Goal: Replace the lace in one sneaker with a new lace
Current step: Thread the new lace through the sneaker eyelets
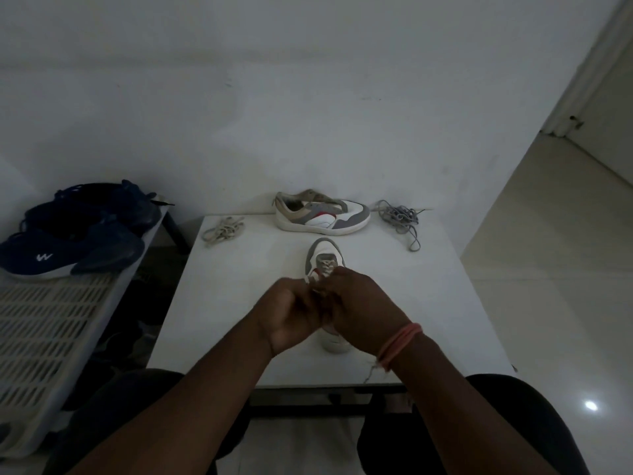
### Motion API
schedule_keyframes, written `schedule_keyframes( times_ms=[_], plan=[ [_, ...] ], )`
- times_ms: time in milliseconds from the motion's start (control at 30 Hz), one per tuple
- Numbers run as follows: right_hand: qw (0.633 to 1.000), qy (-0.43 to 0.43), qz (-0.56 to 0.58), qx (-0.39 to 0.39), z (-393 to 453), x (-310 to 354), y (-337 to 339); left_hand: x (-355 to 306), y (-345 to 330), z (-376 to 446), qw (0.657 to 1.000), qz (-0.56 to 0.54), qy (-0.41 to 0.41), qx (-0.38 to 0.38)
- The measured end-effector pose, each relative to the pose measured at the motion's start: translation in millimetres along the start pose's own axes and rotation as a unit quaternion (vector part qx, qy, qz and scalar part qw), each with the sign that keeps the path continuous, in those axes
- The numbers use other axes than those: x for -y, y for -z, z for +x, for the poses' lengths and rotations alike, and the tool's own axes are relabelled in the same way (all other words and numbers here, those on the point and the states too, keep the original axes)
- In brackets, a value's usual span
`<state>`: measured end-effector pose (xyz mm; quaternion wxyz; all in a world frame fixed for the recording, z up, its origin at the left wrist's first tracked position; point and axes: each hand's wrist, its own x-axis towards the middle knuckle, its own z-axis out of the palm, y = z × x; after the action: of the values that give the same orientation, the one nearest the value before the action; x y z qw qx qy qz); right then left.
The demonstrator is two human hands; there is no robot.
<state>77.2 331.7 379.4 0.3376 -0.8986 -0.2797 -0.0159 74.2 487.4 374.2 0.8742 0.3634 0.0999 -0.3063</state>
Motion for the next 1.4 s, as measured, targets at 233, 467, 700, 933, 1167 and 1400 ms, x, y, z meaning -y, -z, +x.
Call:
schedule_keyframes(
  times_ms=[233, 467, 700, 933, 1167, 1400],
  plan=[
    [0.989, -0.138, 0.052, 0.004, -10, -18, 11, 12, 9, 22, 0.994, 0.03, -0.012, -0.101],
    [0.913, -0.345, 0.194, -0.103, -8, -36, 1, 26, 9, 26, 0.982, 0.148, -0.002, -0.118],
    [0.947, -0.275, 0.156, -0.06, -1, -16, -25, 28, 12, 34, 0.983, 0.075, -0.069, -0.152],
    [0.962, -0.269, 0.038, -0.038, -7, -17, -41, 35, 4, 41, 0.984, 0.036, -0.066, -0.164],
    [0.914, -0.341, 0.184, -0.121, 7, -38, -31, 34, 10, 38, 0.964, 0.188, -0.079, -0.173],
    [0.95, -0.259, 0.041, -0.168, 2, -38, -44, 20, 3, 21, 0.834, 0.47, -0.053, -0.283]
  ],
)
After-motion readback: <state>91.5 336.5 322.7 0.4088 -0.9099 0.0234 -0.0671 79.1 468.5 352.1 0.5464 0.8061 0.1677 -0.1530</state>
